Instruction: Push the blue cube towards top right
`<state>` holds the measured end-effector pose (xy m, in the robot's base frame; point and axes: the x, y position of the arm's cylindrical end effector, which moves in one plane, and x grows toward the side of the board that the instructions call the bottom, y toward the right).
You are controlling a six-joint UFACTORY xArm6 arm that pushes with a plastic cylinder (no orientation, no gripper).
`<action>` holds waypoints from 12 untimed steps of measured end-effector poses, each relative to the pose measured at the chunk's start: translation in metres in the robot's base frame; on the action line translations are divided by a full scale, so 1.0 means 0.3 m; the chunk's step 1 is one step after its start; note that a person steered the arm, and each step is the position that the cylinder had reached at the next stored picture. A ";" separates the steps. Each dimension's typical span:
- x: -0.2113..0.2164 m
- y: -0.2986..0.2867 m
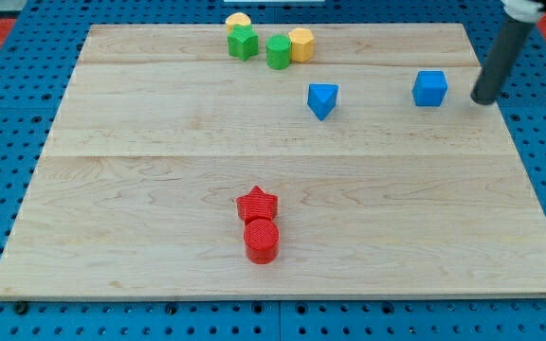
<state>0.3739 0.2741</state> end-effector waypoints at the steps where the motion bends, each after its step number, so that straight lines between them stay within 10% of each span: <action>1: -0.033 -0.140; 3: -0.325 -0.174; 4: -0.151 -0.153; 6: -0.373 -0.213; 9: -0.193 -0.322; 12: -0.344 -0.337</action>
<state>0.2707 0.1729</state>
